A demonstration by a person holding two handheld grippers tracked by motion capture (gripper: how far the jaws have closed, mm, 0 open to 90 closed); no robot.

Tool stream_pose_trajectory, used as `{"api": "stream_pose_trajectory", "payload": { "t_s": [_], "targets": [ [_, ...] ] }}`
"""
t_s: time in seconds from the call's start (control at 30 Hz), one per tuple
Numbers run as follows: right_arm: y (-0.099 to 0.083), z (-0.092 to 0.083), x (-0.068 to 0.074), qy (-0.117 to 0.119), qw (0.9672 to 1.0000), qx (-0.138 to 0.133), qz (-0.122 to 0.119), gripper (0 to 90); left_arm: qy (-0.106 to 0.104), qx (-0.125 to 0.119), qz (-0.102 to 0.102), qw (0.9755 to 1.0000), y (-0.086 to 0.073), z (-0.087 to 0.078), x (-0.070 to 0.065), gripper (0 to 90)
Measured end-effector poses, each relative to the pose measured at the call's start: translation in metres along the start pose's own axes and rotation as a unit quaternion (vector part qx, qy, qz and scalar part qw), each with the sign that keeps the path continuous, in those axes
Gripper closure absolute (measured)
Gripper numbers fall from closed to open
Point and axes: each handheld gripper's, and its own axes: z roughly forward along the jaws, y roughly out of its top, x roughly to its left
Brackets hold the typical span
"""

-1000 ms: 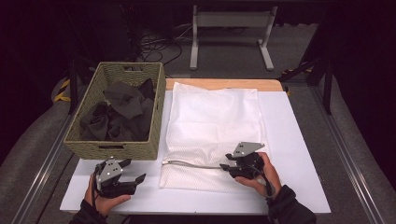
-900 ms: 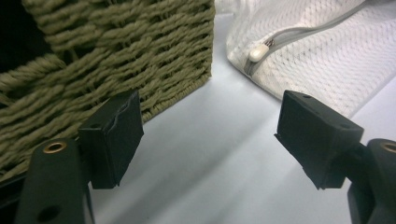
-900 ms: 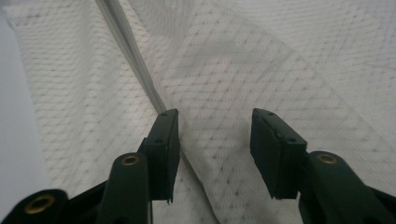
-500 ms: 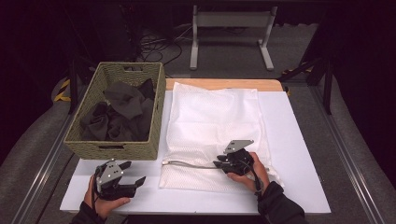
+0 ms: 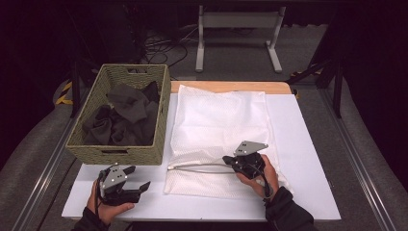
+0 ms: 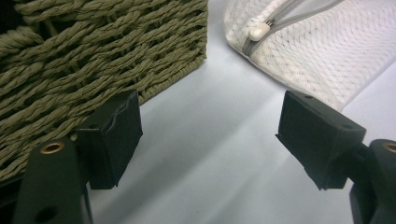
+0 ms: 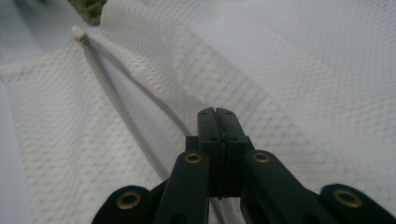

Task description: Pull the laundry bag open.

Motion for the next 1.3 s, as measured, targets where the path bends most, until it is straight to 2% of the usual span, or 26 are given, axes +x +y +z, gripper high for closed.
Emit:
{"api": "stream_pose_trajectory", "payload": {
  "t_s": [0.1,0.3,0.47,0.6,0.67,0.77,0.83,0.9,0.97,1.03,1.07,1.17,1.2,1.23,1.3],
  "targets": [
    [0.005,0.001,-0.005,-0.008,0.9999,-0.012,0.006,90.0,-0.003,0.003,0.005,1.0,0.001,0.002,-0.002,22.1],
    [0.004,0.018,-0.014,-0.014,0.9998,0.006,0.017,90.0,-0.007,0.008,0.005,0.9999,-0.001,0.004,-0.001,21.9],
    [0.001,0.022,-0.017,-0.002,0.9996,0.016,0.025,85.7,-0.008,0.008,0.006,0.9999,-0.001,0.003,-0.001,21.7],
    [-0.004,0.025,-0.015,0.005,0.9995,0.027,0.018,76.5,-0.007,0.009,0.01,0.9999,0.0,0.004,-0.002,21.4],
    [-0.005,0.023,-0.014,0.005,0.9996,0.023,0.015,73.2,-0.008,0.01,0.009,0.9999,0.0,0.004,-0.002,21.6],
    [-0.003,0.018,-0.013,0.009,0.9998,0.014,0.005,73.7,-0.01,0.011,0.011,0.9998,0.0,0.004,-0.002,22.3],
    [-0.002,0.016,-0.011,0.025,0.9996,0.014,-0.003,73.1,-0.009,0.011,0.01,0.9998,0.0,0.005,-0.002,21.6],
    [-0.001,0.016,-0.009,0.028,0.9993,0.019,-0.016,66.5,-0.01,0.01,0.011,0.9998,0.0,0.004,-0.002,21.3],
    [-0.001,0.02,-0.008,0.023,0.999,0.031,-0.023,54.6,-0.012,0.009,0.011,0.9998,0.001,0.004,-0.002,21.3],
    [-0.002,0.024,-0.009,0.013,0.9988,0.04,-0.026,48.9,-0.014,0.009,0.011,0.9998,0.001,0.004,-0.002,21.2],
    [-0.004,0.026,-0.01,0.018,0.9986,0.044,-0.023,48.0,-0.014,0.009,0.011,0.9998,0.001,0.004,-0.002,21.2],
    [-0.007,0.035,-0.01,0.019,0.9969,0.072,-0.023,49.4,-0.013,0.01,0.01,0.9998,0.0,0.004,-0.002,21.2],
    [-0.007,0.036,-0.011,0.023,0.9974,0.066,-0.017,52.5,-0.018,0.008,0.006,0.9998,0.0,0.004,-0.002,21.2],
    [-0.007,0.036,-0.011,0.022,0.9976,0.063,-0.016,57.2,-0.017,0.008,0.008,0.9998,0.0,0.004,-0.002,21.2],
    [-0.007,0.034,-0.011,0.019,0.9977,0.063,-0.016,73.0,-0.014,0.006,0.009,0.9998,0.001,0.003,-0.002,21.2]
  ]
}}
